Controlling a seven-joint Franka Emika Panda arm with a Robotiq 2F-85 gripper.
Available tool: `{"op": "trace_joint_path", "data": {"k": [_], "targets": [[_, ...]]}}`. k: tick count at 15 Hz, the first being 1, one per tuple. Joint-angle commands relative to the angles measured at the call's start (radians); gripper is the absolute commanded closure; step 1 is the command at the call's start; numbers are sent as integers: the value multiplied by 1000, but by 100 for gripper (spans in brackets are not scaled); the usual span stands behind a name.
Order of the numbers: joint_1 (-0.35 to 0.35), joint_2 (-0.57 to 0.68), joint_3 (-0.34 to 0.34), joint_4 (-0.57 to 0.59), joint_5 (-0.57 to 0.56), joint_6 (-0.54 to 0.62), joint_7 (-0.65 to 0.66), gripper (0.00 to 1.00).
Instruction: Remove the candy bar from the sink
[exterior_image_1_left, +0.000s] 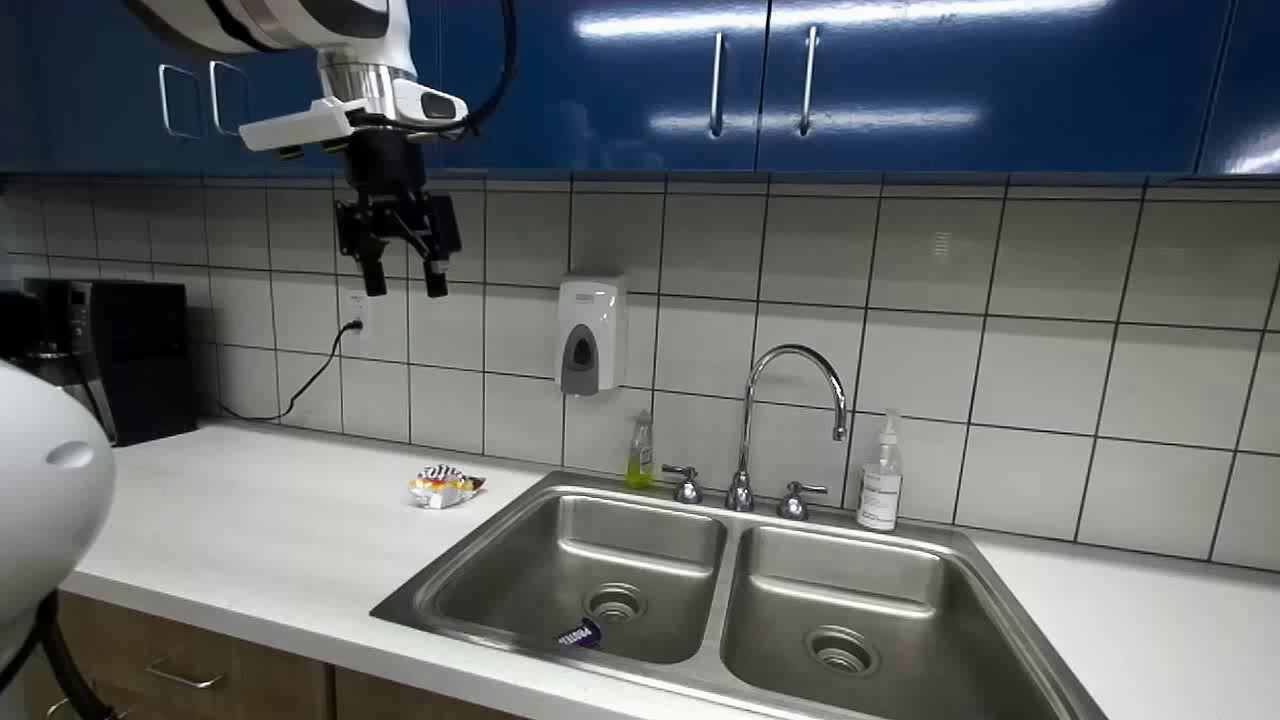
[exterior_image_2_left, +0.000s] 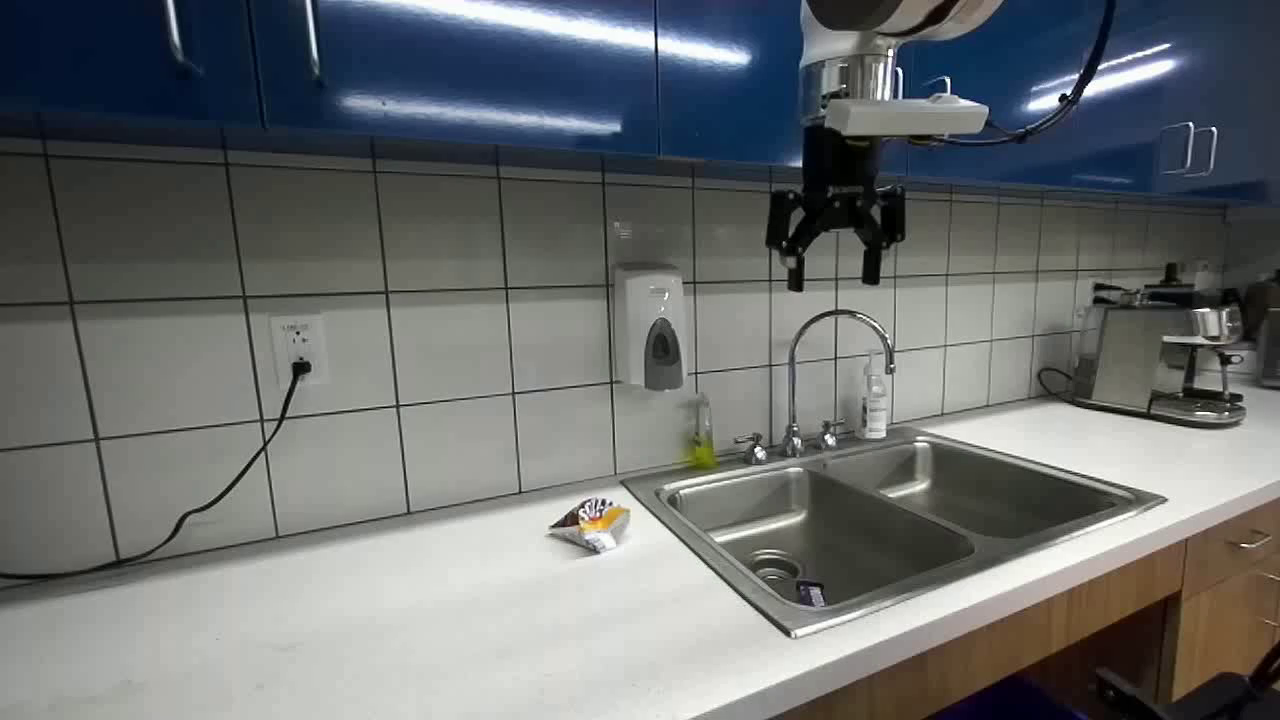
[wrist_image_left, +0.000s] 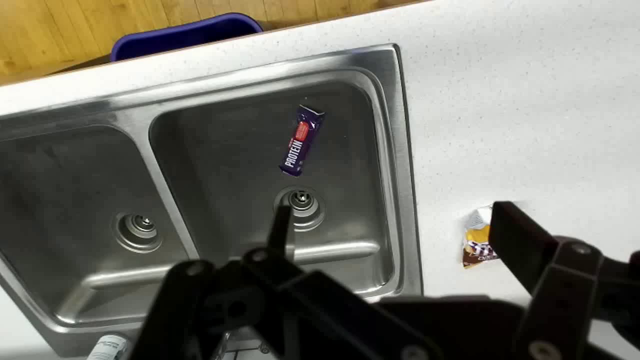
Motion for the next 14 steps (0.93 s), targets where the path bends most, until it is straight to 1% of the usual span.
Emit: {"op": "trace_joint_path", "data": {"k": [1,5,6,9,14], "targets": [[2,1,-2,1,-1,-2,1,0],[2,1,-2,1,-1,-2,1,0],[-2,21,-1,-3,-7,23,4,0],[-13,85,-6,-41,-19,140,6,0],[-48,250,-19,-97,-73,361,30,0]]}}
